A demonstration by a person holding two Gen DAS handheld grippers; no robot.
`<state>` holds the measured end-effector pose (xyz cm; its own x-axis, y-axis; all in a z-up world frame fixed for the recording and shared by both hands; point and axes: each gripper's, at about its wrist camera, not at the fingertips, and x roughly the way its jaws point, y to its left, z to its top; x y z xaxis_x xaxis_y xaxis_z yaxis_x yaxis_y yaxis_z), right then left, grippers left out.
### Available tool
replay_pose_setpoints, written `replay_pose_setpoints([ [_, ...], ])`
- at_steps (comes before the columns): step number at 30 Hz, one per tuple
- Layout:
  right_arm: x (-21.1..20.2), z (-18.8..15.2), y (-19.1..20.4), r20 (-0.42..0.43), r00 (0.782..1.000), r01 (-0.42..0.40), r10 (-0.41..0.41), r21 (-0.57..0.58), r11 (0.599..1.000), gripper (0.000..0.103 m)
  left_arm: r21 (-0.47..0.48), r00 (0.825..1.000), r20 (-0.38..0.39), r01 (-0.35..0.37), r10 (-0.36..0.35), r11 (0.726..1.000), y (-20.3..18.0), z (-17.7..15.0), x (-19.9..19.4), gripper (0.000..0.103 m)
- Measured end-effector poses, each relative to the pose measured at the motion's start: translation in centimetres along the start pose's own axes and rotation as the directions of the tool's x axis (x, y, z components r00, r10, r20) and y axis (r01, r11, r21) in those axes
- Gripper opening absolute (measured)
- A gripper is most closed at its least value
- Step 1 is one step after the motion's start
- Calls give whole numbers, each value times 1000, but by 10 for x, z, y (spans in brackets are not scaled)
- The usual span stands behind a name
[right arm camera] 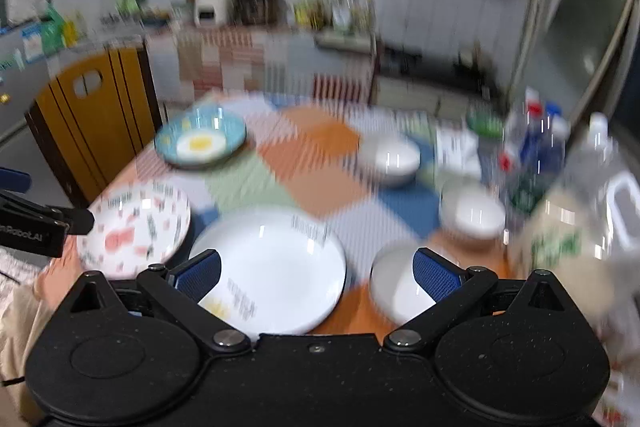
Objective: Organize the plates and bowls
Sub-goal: 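Move the right gripper toward the rim of the white Morning Honey plate, then close the right gripper on the white plate's rim and tilt it up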
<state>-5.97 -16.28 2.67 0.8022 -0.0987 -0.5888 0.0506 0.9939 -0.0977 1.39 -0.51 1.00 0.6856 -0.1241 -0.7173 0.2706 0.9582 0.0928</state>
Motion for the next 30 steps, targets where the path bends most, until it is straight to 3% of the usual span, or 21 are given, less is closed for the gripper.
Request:
replay_pose_setpoints([
  [3,5,-5,-14,122,990,-68,73,-39,997,103,-5,999,-13,40,-40,999,-3,2,17,100],
  [5,16,-12,-23,152,983,-94,99,-38,995,103,-5,997,-21,80,-80,997,-10,0,33,100],
  [9,47,-27,-27,61,985,-160,161,-25,987,102,-12,991,-73,108,-108,994,-25,-9,66,100],
  [12,68,-46,-24,-14,975,-221,221,-4,975,97,-45,982,-132,132,-137,990,-32,-16,92,99],
  [17,95,-83,-17,-89,956,-273,278,62,960,91,-40,974,-195,112,-118,993,-43,-28,121,92],
  [19,106,-91,-18,-103,951,-281,293,115,953,88,-47,968,-215,123,-131,991,-44,-31,125,91],
  [24,136,-106,-24,-136,932,-294,336,259,920,79,-76,953,-265,132,-147,988,-49,-40,140,73],
  [30,157,-113,-31,-149,938,-251,314,332,909,63,-80,942,-292,147,-164,986,-60,-47,155,64],
])
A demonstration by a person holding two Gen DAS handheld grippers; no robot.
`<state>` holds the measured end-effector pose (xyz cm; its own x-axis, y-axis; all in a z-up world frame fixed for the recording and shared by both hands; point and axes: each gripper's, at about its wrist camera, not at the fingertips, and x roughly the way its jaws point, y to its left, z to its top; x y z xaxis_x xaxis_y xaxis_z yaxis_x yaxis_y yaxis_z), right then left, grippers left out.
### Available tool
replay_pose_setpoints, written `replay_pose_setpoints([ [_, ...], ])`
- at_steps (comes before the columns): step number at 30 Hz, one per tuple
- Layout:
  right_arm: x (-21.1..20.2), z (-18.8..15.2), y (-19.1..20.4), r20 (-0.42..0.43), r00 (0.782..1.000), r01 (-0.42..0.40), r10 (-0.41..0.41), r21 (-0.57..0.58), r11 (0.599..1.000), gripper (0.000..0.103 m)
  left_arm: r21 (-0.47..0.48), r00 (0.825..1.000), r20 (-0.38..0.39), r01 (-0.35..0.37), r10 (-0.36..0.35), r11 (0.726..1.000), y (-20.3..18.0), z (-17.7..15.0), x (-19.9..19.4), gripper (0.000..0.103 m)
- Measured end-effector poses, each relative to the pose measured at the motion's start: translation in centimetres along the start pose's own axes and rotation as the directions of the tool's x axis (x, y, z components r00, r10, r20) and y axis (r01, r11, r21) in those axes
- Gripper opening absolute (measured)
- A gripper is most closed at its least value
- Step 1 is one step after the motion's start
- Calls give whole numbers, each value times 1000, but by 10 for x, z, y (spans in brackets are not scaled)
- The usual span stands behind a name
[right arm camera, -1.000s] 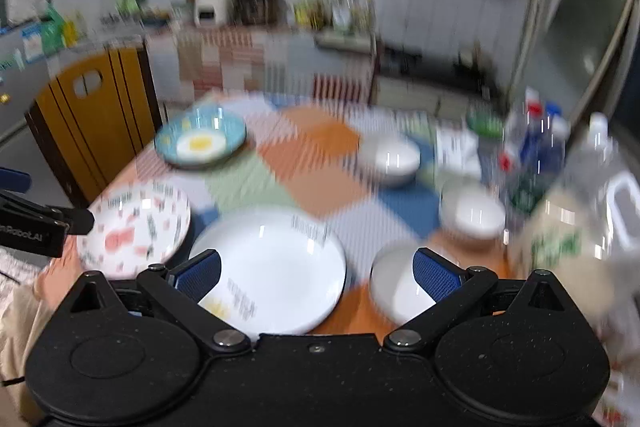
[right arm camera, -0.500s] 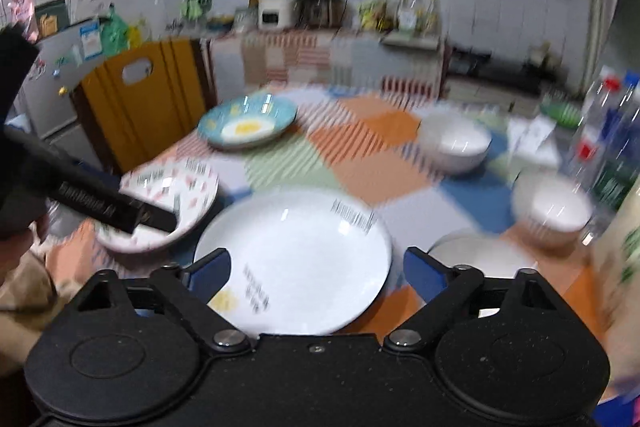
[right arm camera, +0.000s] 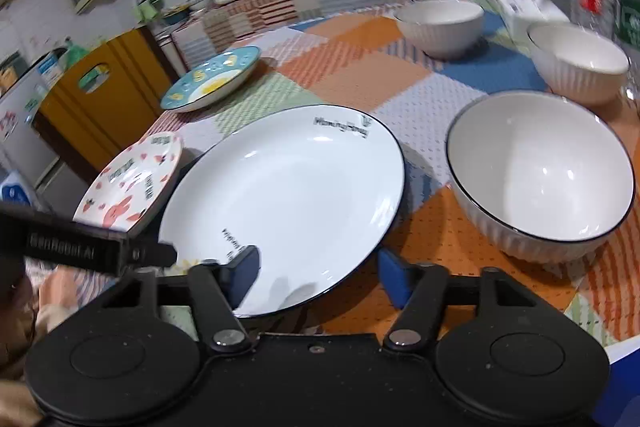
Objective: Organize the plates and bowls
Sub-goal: 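Close the right gripper on the white plate's rim and tilt it up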
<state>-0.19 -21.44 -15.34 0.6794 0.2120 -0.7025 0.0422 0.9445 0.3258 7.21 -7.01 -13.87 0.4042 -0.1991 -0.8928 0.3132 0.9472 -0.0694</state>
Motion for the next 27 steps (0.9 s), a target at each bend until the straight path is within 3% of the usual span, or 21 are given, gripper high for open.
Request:
replay_pose_setpoints([
  [3,9,0,-5,-9,1000,6,-6,11,1000,51,-13,1000,-2,-8,8,1000,-1,2,11,58],
  [5,12,-3,-7,13,1000,3,-3,16,1000,47,-47,1000,28,11,-9,999,2,3,13,37],
  [8,11,-7,-7,57,998,26,-25,-4,1000,40,-66,998,44,36,-33,997,3,5,18,31],
  [9,11,-10,-7,77,996,43,-41,-27,999,32,-73,998,47,42,-39,996,3,5,19,30],
  [17,11,-5,-14,87,996,22,-20,-20,1000,29,-43,999,21,25,-24,999,0,12,20,30],
  [27,2,8,-4,124,992,-16,21,-45,999,29,-4,992,122,-38,39,999,1,26,-12,30],
])
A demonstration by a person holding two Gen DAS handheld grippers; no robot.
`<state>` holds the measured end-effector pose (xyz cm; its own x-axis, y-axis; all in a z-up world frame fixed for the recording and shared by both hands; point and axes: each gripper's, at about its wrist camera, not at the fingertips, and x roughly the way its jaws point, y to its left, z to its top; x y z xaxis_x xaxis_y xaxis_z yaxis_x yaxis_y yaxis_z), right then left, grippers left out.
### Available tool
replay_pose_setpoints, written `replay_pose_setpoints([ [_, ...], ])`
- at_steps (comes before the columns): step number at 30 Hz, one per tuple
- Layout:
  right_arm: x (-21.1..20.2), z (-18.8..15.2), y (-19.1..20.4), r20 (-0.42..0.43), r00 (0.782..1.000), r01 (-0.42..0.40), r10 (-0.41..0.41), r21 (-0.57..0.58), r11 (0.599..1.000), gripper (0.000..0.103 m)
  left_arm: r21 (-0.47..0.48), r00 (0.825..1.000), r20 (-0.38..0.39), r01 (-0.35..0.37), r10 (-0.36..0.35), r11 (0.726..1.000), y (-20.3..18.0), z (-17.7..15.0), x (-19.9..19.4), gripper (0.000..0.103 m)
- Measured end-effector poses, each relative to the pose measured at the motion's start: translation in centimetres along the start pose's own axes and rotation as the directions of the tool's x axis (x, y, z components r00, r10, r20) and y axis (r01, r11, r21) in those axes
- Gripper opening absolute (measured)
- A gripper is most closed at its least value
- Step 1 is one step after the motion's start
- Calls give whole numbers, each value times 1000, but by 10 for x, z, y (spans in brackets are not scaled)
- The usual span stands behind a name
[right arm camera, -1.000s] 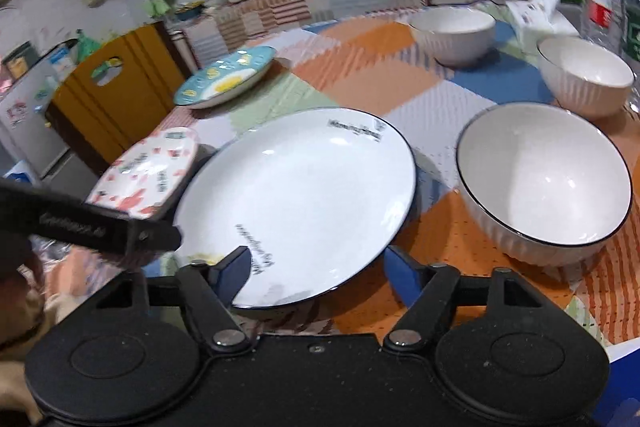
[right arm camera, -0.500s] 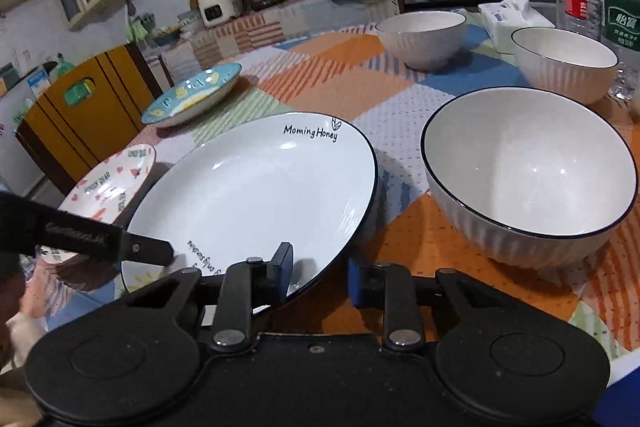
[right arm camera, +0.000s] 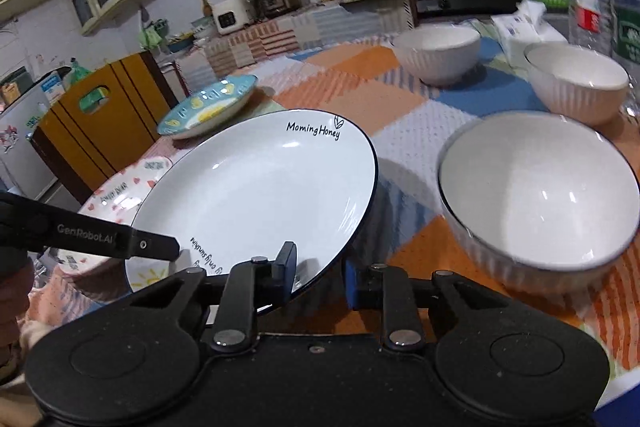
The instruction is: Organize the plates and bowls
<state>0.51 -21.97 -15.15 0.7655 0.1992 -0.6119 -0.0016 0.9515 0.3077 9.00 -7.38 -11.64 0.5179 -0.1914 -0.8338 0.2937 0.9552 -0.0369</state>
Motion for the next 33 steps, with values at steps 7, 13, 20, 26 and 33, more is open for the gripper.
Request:
replay_pose_setpoints([
  [7,12,41,4,17,1000,-5,6,-41,999,29,25,1000,11,17,-18,1000,8,45,-1,30],
  [13,33,77,-2,-5,1000,-5,4,-67,998,29,-22,999,-12,37,-38,999,14,75,20,30],
  [20,64,100,-15,-73,997,25,-29,-62,998,29,-38,996,-61,69,-71,997,14,95,54,30],
  [26,88,105,-16,-160,985,51,-61,-66,997,29,-48,991,-119,56,-61,997,15,102,85,31],
  [33,104,106,-20,-217,972,80,-90,-54,995,29,17,993,-118,19,-17,1000,7,103,93,31],
])
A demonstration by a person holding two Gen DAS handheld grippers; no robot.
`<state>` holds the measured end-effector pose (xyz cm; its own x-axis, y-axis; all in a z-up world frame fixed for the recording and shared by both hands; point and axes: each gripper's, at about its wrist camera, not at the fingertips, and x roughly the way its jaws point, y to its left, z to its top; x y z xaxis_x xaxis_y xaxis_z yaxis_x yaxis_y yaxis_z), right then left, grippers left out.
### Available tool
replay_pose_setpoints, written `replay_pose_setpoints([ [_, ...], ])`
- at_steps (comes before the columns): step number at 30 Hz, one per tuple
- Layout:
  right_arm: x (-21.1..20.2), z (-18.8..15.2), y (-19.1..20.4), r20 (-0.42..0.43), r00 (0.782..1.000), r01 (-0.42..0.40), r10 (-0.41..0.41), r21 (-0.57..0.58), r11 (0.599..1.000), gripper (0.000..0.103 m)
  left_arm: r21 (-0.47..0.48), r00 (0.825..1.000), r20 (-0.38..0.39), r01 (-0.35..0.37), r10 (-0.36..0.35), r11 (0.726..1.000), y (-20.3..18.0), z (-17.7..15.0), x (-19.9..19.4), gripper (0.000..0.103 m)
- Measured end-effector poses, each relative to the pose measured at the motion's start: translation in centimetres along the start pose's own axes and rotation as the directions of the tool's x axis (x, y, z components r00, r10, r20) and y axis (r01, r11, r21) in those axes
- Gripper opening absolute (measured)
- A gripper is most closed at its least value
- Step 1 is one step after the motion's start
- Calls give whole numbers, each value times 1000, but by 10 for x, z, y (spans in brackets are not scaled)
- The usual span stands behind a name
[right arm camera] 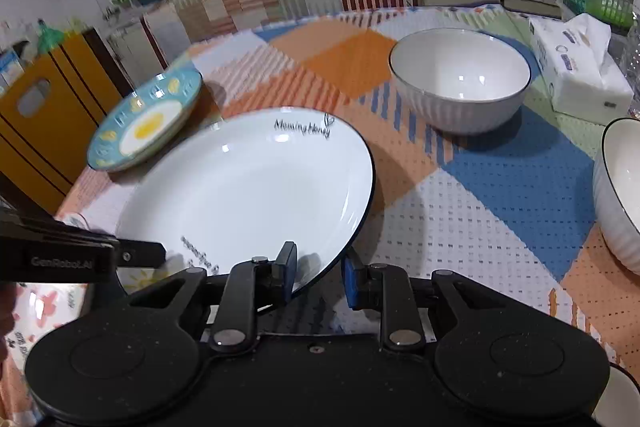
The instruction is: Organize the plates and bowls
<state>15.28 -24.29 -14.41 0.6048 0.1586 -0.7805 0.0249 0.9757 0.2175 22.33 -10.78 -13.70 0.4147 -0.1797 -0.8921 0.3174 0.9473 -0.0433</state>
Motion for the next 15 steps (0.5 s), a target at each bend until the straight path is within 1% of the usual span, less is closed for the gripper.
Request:
replay_pose_setpoints([
  [1,-1,-1,2,-10,1000,2,-2,1,1000,29,0,1000,-5,1,-1,1000,0,0,1,31],
  [3,-1,0,4,-29,999,18,-18,-5,1000,28,-15,999,-36,26,-26,1000,2,1,5,31],
  [5,2,0,7,-41,997,59,-60,-30,998,28,-35,998,-58,34,-36,999,3,0,10,32],
  [7,3,1,9,-45,996,78,-80,-46,996,28,-42,998,-54,39,-41,998,6,1,11,31],
  [10,3,5,8,-65,995,78,-81,-38,996,29,-70,995,-66,64,-69,995,14,4,10,31],
  [12,0,9,9,-75,992,99,-102,-48,994,29,-34,998,-41,39,-41,999,13,3,0,31],
  [14,-11,11,16,-37,988,145,-150,-107,984,29,9,999,-28,31,-31,999,12,2,-14,31],
  [15,-17,13,18,-27,988,147,-152,-129,981,30,19,999,-29,38,-37,999,12,2,-20,31],
])
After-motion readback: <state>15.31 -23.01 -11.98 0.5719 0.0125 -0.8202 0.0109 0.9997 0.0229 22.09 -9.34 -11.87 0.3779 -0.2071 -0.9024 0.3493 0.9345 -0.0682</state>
